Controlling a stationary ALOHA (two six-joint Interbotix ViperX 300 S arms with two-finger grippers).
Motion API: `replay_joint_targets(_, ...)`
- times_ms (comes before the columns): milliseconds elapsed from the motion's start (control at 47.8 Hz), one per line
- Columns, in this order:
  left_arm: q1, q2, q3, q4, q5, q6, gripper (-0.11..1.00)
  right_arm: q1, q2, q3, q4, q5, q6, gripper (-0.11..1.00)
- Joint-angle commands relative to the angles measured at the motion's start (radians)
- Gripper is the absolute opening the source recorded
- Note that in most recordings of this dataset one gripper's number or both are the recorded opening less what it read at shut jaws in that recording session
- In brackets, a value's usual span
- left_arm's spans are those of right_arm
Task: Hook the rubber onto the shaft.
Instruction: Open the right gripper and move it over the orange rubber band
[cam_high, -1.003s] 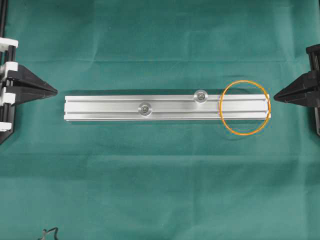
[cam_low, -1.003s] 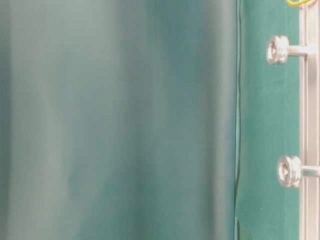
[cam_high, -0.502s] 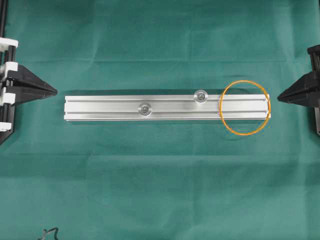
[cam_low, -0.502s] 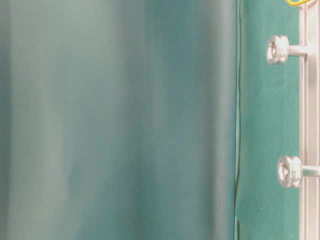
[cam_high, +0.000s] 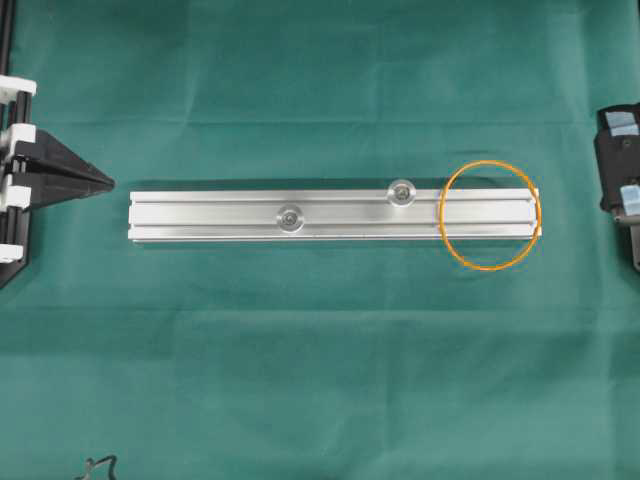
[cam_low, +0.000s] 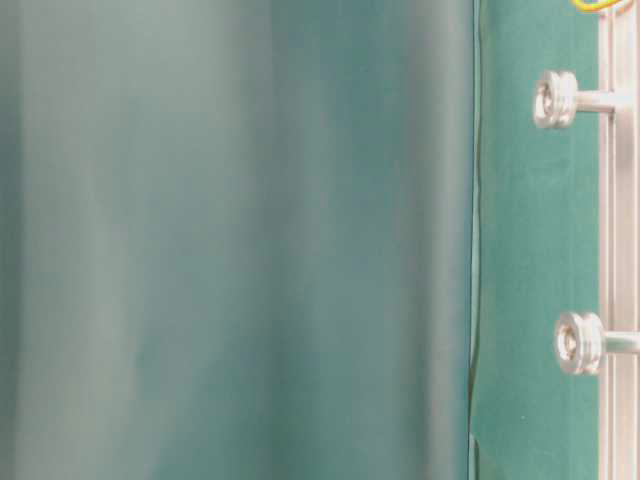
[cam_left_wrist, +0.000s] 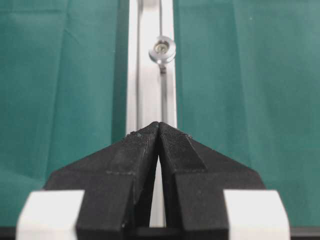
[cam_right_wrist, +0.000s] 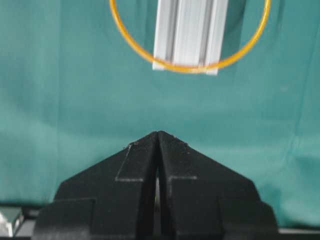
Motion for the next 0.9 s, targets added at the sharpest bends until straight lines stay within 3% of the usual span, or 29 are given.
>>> replay_joint_targets(0,0.000,0.008,-0.031,0.003,-0.003,-0.003,0.00,-0.002,0.012,-0.034,0.000,0.025,0.002,0.03)
replay_joint_targets(711,0.000,0.008,-0.031,0.003,-0.003,-0.003,0.00,-0.002,0.021,-0.032,-0.015,0.032,0.000,0.03)
replay_joint_targets(794,0.000,0.008,-0.029,0.003,-0.003,-0.003,0.00,-0.002,0.021,-0.034,-0.015,0.032,0.000,0.10)
replay_joint_targets(878,0.000,0.008,-0.031,0.003,-0.003,-0.003,0.00,-0.002,0.021,-0.034,-0.015,0.032,-0.002,0.30)
